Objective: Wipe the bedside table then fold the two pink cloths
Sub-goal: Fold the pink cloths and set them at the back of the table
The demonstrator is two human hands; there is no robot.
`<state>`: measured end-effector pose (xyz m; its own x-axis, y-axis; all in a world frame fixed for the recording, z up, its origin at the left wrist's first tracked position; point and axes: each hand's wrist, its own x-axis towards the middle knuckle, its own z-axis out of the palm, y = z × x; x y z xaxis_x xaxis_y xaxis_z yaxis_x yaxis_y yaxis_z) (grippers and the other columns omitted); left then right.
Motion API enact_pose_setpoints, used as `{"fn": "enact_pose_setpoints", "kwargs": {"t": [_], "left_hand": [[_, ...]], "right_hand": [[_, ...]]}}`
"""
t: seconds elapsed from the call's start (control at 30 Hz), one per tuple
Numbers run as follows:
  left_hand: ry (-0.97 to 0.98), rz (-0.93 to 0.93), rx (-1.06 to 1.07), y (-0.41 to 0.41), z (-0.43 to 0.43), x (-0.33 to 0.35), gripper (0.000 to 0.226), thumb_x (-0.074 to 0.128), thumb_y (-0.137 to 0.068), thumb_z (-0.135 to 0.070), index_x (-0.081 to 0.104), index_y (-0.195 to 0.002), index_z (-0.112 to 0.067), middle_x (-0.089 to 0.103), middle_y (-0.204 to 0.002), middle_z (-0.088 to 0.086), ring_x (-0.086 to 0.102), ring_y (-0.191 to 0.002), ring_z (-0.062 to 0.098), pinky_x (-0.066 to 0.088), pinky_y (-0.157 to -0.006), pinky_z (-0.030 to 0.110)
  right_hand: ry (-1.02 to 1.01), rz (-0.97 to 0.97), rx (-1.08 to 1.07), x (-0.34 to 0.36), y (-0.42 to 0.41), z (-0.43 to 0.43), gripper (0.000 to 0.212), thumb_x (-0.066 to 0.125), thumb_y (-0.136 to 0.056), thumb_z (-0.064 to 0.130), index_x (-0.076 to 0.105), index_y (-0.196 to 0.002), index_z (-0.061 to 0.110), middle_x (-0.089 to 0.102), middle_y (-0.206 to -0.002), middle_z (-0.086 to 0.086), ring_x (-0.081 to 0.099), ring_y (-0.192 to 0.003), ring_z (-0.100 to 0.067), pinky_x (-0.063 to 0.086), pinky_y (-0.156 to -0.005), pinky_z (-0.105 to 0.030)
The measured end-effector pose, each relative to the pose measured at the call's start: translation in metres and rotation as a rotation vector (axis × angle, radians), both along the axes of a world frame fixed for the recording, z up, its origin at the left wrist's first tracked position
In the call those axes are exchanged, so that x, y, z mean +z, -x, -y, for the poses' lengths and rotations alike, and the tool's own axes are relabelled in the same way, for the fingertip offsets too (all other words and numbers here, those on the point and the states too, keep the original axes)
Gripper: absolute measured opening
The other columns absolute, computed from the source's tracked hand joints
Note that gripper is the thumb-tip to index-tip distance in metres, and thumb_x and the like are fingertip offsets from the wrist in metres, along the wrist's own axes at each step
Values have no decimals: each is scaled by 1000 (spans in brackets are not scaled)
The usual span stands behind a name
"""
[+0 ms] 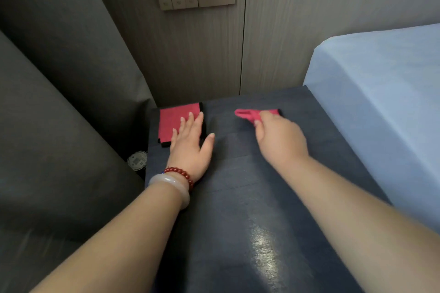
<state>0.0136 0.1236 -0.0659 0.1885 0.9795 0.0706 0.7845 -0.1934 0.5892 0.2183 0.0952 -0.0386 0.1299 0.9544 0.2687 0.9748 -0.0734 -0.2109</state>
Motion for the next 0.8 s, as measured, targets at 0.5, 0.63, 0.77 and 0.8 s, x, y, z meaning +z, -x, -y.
{"fn": "enact_pose_setpoints", "kwargs": {"t": [0.5, 0.63, 0.77, 0.8], "left_hand": [[63, -375, -111, -21, 48, 17, 53, 39, -96, -53, 50, -139, -22, 14, -162, 0, 0, -149, 22, -3, -118, 44], [4, -289, -137, -27, 42, 17, 29, 56, -93, -41, 70, -114, -27, 25, -159, 0, 5, -149, 21, -6, -117, 40], [-59, -34, -42, -20, 45, 22, 12, 64, -88, -22, 71, -98, -22, 41, -150, 3, 19, -146, 19, 5, -119, 37], [-90, 21, -10, -20, 44, 28, 10, 63, -88, -18, 67, -95, -23, 48, -145, 3, 25, -144, 20, 10, -119, 39]], "right_hand": [[358, -142, 133, -17, -4, 31, 57, 40, -100, 37, 20, -152, 26, 22, -159, 0, 13, -147, -20, 8, -120, -43], [178, -243, 127, -12, -1, 19, 52, 54, -93, 19, 42, -143, 19, 58, -126, -6, 47, -124, -26, 13, -120, -38], [7, -264, 113, 7, 1, 20, 21, 61, -87, 18, 68, -106, 24, 60, -101, 1, 54, -101, -25, 42, -93, -43], [-57, -303, 125, 14, 2, 20, 16, 61, -86, 17, 68, -99, 24, 60, -99, 3, 55, -98, -23, 44, -90, -43]]}}
